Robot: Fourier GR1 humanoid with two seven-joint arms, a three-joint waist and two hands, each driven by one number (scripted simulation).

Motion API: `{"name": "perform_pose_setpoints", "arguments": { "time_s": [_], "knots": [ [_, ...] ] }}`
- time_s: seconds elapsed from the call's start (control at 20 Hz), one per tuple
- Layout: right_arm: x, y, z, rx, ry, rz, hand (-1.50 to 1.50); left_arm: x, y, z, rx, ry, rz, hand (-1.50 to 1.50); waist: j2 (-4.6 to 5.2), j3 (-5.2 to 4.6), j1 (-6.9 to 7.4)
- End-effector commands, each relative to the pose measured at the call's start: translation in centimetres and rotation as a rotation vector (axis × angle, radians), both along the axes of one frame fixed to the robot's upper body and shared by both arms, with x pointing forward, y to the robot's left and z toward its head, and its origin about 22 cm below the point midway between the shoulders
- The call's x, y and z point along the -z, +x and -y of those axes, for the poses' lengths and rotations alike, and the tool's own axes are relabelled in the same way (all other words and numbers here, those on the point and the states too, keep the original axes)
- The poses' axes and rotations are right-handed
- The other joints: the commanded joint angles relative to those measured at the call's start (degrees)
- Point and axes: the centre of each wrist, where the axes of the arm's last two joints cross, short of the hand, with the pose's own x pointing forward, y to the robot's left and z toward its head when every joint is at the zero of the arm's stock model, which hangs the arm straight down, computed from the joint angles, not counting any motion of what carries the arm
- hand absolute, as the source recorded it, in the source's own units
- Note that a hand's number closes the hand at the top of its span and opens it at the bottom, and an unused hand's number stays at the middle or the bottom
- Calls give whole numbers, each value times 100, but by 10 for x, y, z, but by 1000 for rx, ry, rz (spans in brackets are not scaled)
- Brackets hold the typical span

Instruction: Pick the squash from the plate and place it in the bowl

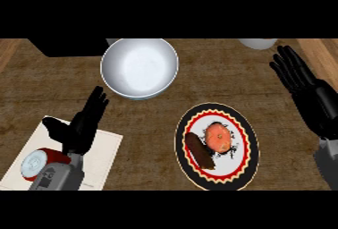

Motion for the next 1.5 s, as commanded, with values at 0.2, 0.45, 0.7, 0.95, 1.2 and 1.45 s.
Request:
{"name": "perform_pose_setpoints", "arguments": {
  "time_s": [0.2, 0.45, 0.7, 0.95, 1.2, 1.45],
  "knots": [
    [68, -13, -35, 49, 63, -170, 150, -57, 25, -35, 30, 223, 7, 0, -29, 27, 241],
    [125, -45, -45, 137, -228, 73, -150, -56, 21, -52, 98, 205, -51, 0, -2, 40, 242],
    [129, -62, -64, 49, -202, 264, -150, -87, 14, -77, 75, 222, -35, 0, -41, 24, 236],
    [91, -77, -69, 149, -420, 257, -150, -67, 13, -47, 88, 208, -44, 0, -47, 9, 140],
    [35, -92, -57, 137, -673, 134, -150, -86, 16, -70, 73, 222, -53, 0, -88, -9, 82],
    [6, -75, -83, 94, -904, 0, -150, -78, 18, -64, 105, 218, -63, 0, -37, -4, 222]
  ]
}}
